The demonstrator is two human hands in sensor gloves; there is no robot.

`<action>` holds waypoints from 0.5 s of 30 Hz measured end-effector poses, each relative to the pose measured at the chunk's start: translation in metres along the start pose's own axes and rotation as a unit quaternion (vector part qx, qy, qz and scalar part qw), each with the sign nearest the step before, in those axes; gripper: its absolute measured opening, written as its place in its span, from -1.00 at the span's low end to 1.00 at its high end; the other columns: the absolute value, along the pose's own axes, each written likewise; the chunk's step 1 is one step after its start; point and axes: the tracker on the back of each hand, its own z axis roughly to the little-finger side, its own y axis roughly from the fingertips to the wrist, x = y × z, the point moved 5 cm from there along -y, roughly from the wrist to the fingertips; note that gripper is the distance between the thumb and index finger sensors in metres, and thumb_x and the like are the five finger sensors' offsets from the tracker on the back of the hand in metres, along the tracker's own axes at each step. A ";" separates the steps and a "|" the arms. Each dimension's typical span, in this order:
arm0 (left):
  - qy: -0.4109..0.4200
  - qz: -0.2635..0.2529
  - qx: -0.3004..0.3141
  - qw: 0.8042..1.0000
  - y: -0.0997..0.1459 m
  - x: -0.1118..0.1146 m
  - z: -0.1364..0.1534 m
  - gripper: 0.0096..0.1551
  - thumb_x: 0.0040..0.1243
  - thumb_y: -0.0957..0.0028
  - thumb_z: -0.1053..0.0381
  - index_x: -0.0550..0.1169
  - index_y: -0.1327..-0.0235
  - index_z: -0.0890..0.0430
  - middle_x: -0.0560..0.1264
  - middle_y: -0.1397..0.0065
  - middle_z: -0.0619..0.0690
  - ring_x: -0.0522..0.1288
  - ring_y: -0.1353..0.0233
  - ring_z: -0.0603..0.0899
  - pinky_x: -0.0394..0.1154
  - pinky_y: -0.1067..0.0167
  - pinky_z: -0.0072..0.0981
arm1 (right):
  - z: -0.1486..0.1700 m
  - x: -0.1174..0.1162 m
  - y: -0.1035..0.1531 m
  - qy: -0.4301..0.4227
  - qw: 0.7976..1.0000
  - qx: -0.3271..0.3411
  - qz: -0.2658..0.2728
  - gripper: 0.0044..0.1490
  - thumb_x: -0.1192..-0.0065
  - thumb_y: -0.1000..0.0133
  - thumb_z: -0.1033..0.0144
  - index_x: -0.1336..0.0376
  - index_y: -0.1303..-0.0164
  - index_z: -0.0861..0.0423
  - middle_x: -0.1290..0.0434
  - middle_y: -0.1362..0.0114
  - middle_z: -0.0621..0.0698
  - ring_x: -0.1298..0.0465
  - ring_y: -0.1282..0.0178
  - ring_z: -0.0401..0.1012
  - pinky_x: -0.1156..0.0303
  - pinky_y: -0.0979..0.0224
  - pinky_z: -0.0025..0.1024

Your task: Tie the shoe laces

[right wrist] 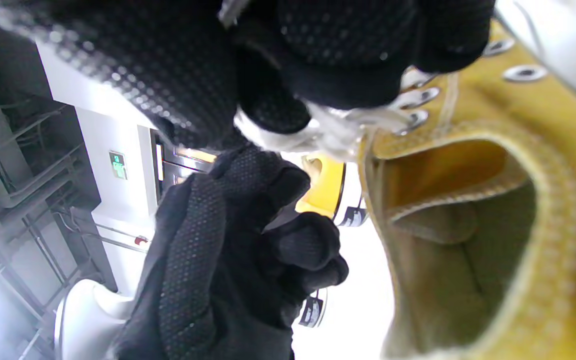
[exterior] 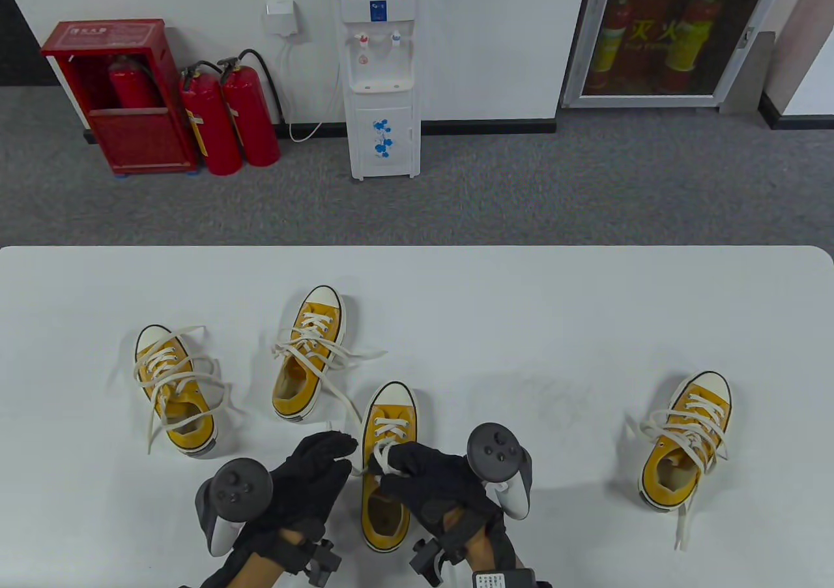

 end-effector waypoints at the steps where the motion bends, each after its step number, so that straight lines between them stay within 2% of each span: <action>1: -0.001 0.001 0.000 1.000 0.000 0.000 0.000 -0.37 0.15 -0.04 -0.31 0.55 -0.34 -0.09 0.47 -0.51 0.05 0.67 -0.08 0.17 0.52 -0.16 0.22 | -0.001 0.000 0.000 0.008 1.000 0.000 0.003 -0.50 -0.49 0.04 0.25 -0.51 -0.14 0.00 -0.54 -0.18 -0.01 -0.55 0.17 -0.19 -0.34 -0.30 0.07; 8: 0.001 0.000 -0.001 1.000 0.000 0.000 0.000 -0.37 0.14 -0.04 -0.31 0.55 -0.34 -0.09 0.46 -0.51 0.05 0.67 -0.09 0.17 0.52 -0.16 0.22 | 0.001 0.004 0.001 0.012 1.000 -0.007 0.020 -0.53 -0.50 0.04 0.24 -0.55 -0.08 0.01 -0.41 -0.39 0.03 -0.55 0.09 -0.17 -0.34 -0.30 0.07; 15: 0.004 -0.003 0.003 1.000 0.000 0.000 -0.001 -0.37 0.14 -0.04 -0.31 0.54 -0.35 -0.09 0.46 -0.51 0.05 0.67 -0.09 0.16 0.52 -0.17 0.22 | 0.003 0.007 0.002 0.013 0.999 -0.020 0.036 -0.46 -0.49 0.03 0.23 -0.50 -0.18 0.01 -0.58 -0.15 0.01 -0.61 0.25 -0.22 -0.45 -0.18 0.00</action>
